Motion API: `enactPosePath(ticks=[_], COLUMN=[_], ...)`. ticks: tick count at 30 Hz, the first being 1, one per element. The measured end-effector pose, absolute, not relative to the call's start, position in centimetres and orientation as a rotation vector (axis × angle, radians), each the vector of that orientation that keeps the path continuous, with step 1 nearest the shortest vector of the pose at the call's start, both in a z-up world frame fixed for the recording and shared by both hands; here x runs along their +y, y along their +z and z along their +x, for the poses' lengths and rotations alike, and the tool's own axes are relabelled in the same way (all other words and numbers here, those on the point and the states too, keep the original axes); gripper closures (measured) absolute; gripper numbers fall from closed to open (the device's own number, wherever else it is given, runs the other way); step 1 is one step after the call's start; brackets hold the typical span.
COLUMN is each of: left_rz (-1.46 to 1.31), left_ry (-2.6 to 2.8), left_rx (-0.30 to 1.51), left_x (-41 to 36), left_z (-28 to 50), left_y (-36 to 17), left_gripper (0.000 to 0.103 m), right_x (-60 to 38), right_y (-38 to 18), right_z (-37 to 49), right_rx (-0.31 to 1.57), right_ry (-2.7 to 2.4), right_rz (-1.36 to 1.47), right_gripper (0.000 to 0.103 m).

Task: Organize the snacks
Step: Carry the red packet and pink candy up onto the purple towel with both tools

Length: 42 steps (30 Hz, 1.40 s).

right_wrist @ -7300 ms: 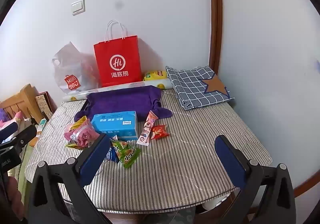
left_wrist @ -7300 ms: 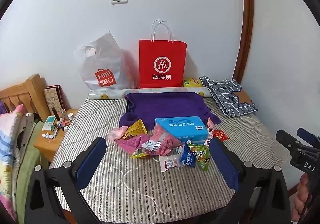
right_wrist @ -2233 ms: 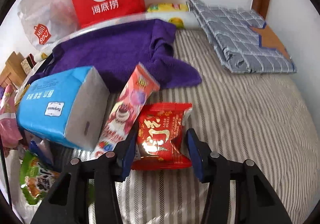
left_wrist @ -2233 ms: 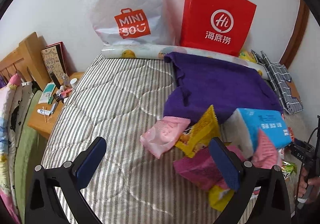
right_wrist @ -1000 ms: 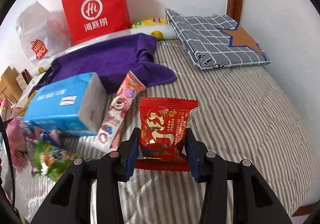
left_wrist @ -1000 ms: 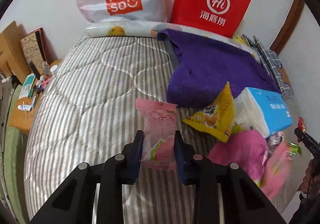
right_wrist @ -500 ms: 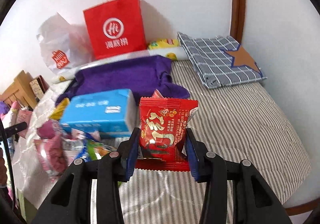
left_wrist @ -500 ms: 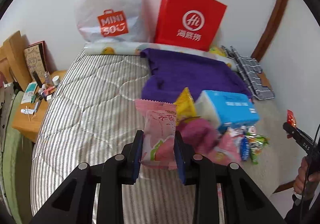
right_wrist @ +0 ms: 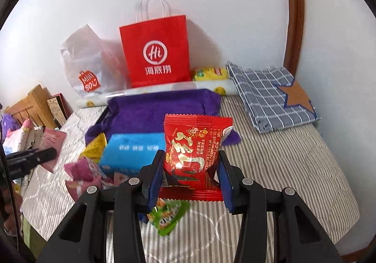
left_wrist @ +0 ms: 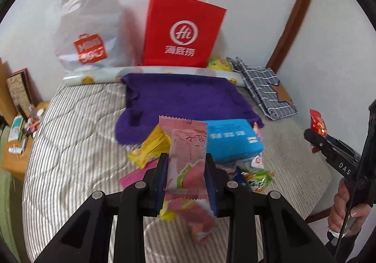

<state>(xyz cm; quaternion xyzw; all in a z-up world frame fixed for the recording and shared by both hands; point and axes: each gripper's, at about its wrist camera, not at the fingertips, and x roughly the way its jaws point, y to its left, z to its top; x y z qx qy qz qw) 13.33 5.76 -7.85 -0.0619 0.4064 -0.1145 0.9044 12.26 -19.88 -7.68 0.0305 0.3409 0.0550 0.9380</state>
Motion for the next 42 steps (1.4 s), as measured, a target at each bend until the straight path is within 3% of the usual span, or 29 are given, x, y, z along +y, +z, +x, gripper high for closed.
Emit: enactPosePath(ticks=[24, 42], left_rz=[-0.052, -0.076], left_ry=[-0.254, -0.182], left_rx=[0.822, 0.904], left_x=[1.8, 4.5], left_z=[24.9, 34.5], left_y=[-4.3, -8.2], left_gripper=[0.075, 0.075], right_x=[-18.1, -18.3], right_y=[-3.9, -7.5], right_z=[24.9, 35.0], right_rx=[0.634, 0.711], right_ry=[0.181, 0.197], right_rz=[0.080, 0.070], right_gripper=[0.060, 0.060])
